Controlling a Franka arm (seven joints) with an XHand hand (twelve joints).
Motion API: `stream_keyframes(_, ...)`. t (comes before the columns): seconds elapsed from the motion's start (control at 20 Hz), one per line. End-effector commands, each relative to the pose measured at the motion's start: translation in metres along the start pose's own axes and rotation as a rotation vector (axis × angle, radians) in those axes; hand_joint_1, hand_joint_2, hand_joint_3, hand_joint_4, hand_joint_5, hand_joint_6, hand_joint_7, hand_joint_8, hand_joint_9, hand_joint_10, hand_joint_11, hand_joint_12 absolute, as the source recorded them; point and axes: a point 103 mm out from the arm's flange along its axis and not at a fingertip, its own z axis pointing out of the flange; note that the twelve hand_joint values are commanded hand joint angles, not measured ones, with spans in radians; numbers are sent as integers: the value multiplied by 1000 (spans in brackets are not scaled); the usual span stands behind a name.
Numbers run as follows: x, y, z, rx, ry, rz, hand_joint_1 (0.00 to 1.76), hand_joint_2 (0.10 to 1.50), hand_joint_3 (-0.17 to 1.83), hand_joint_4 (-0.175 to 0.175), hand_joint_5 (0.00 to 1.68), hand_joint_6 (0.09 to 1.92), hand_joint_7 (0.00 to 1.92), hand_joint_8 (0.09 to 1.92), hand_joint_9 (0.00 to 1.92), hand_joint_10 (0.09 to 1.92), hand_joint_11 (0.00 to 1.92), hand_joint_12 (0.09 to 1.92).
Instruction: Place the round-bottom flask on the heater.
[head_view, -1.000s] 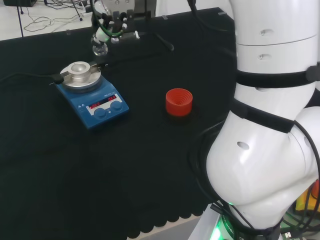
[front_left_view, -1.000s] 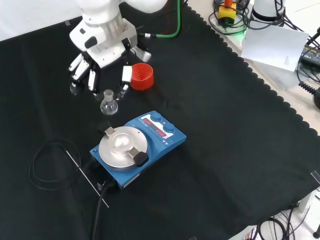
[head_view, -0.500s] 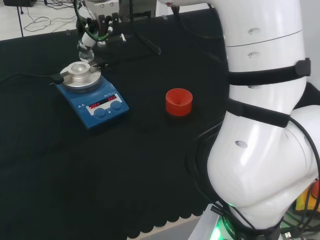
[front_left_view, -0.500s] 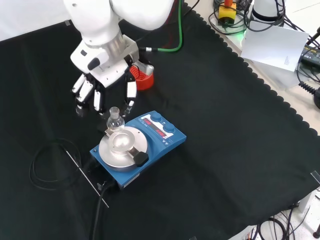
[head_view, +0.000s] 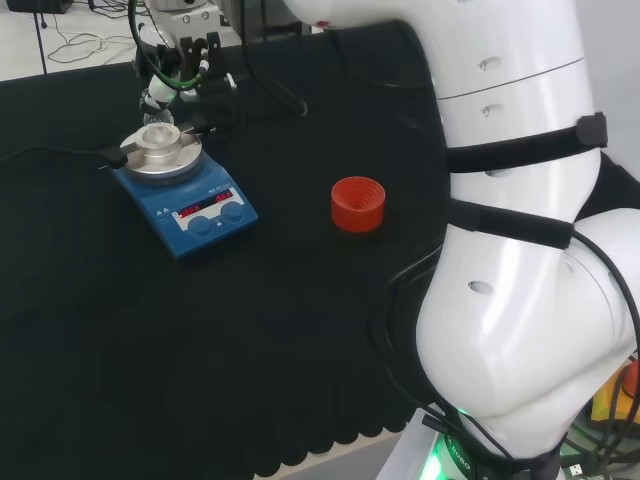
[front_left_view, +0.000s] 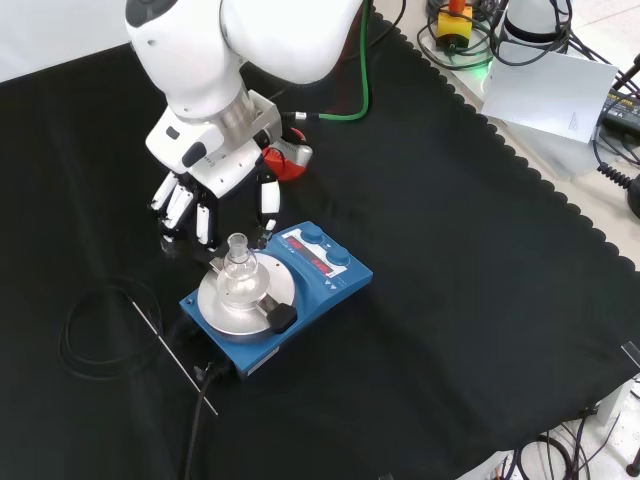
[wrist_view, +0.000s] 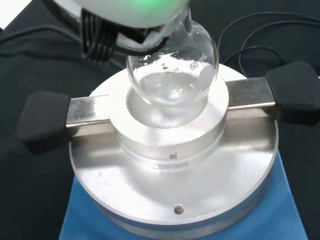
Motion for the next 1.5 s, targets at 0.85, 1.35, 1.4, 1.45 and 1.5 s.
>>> stream_keyframes(0.85,-3,8,15,32,19,-19,1024,754,529,102,1047,880,283,676,554,631,300,1350)
stream_keyframes(1.35,-1,-20,5,19,34,-10,863,611,587,-27,641,786,204,665,461,653,208,1371)
stream_keyframes(1.4,-1,-24,3,15,34,-8,861,610,586,-26,626,780,201,664,457,653,205,1371)
stream_keyframes(1.45,-1,-30,1,11,35,-4,859,610,585,-25,615,776,198,663,454,653,202,1372)
stream_keyframes(1.5,-1,-36,-1,7,38,1,858,611,584,-24,608,773,196,663,452,654,199,1373)
